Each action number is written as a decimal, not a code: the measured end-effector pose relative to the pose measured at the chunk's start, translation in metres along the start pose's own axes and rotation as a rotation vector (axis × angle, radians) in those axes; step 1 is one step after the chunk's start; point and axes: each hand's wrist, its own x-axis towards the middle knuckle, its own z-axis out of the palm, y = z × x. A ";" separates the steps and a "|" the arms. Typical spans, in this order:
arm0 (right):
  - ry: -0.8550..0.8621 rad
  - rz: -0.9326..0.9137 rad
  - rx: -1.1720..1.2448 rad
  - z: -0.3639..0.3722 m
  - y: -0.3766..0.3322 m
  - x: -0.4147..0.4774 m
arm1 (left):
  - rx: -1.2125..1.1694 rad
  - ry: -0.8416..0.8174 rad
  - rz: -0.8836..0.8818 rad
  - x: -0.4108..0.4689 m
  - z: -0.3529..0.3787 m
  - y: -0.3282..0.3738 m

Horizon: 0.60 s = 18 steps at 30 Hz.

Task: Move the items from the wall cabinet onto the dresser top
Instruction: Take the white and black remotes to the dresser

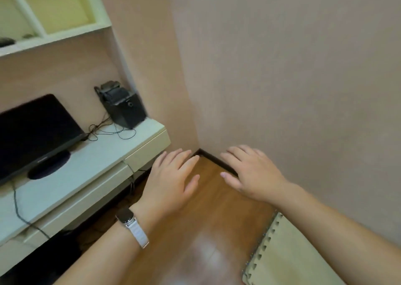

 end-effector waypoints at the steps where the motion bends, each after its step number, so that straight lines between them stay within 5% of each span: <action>1: 0.009 -0.032 0.012 0.000 -0.001 0.012 | 0.024 0.004 -0.035 -0.001 -0.005 -0.006; 18: 0.070 -0.360 0.027 0.037 -0.109 0.234 | 0.002 0.227 -0.321 0.019 -0.007 -0.199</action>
